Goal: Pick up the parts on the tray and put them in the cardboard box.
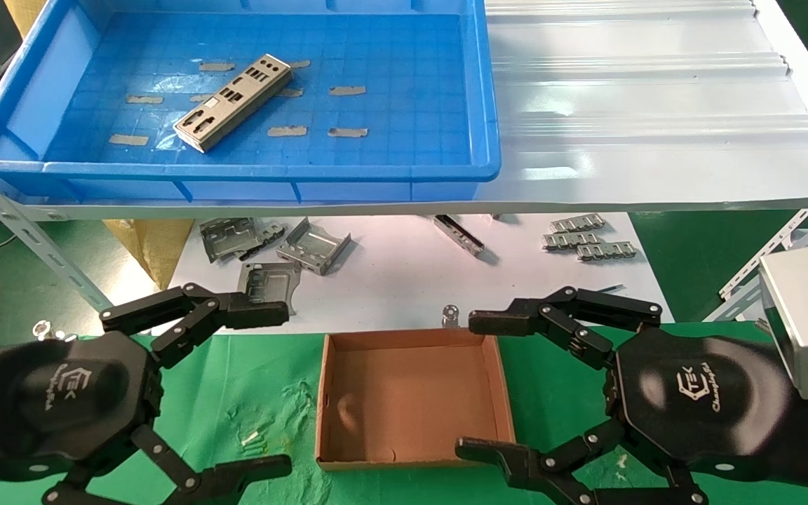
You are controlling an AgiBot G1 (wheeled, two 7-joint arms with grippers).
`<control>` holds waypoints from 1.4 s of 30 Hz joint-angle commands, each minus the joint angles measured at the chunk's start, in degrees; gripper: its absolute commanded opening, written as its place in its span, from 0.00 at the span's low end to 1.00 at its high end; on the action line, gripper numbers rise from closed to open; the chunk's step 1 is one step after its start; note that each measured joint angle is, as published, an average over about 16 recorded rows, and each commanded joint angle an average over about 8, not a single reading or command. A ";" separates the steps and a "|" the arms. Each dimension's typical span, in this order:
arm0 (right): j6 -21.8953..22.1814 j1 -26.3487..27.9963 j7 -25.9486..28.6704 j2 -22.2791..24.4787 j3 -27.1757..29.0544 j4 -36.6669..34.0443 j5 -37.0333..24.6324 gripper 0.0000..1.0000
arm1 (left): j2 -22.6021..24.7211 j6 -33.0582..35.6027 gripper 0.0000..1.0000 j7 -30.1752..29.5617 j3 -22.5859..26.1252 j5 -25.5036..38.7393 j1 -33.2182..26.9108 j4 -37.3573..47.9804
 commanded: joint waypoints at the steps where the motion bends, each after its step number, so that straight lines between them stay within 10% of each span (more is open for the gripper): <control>1: 0.00 0.00 0.00 0.00 0.00 0.00 0.00 0.00 | 0.00 0.00 1.00 0.00 0.00 0.00 0.00 0.00; 26: 0.00 0.00 -0.01 0.00 0.00 -0.01 0.00 0.00 | 0.06 -0.29 1.00 -0.76 0.01 0.14 -1.28 -0.09; 42: -0.01 0.03 -0.03 0.00 -0.05 -0.05 0.02 0.00 | 13.17 -5.95 1.00 -2.21 8.06 20.31 -31.34 21.62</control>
